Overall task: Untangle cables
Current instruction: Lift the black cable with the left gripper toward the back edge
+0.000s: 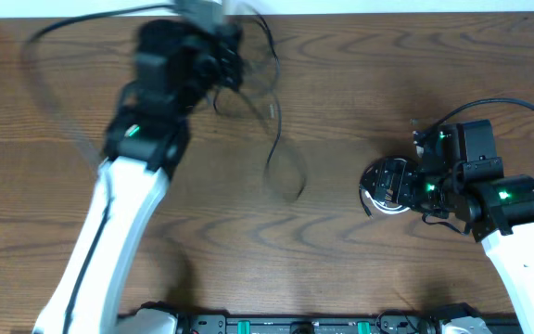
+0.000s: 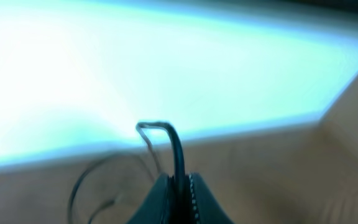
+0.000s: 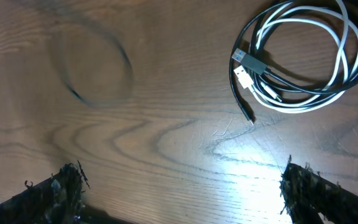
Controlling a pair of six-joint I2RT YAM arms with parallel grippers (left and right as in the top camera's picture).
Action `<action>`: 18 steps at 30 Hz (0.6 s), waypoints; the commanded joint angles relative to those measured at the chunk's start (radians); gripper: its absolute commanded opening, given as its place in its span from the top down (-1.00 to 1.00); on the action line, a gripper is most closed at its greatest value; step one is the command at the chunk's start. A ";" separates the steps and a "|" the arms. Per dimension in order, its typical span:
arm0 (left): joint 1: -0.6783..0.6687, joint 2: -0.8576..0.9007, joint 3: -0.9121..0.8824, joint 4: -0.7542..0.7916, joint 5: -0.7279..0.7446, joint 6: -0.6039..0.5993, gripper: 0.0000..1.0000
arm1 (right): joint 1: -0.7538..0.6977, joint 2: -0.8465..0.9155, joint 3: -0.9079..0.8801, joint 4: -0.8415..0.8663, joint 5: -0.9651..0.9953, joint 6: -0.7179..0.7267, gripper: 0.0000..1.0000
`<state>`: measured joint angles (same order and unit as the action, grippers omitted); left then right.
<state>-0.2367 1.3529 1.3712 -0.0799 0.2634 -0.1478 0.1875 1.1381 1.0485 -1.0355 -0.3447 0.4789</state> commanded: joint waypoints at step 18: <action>0.074 -0.047 0.028 -0.302 -0.335 0.093 0.85 | 0.004 0.001 0.009 -0.002 -0.005 -0.002 -0.99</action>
<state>-0.1661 1.3350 1.3750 -0.4156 -0.0368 -0.1692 0.1875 1.1385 1.0485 -1.0351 -0.3447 0.4789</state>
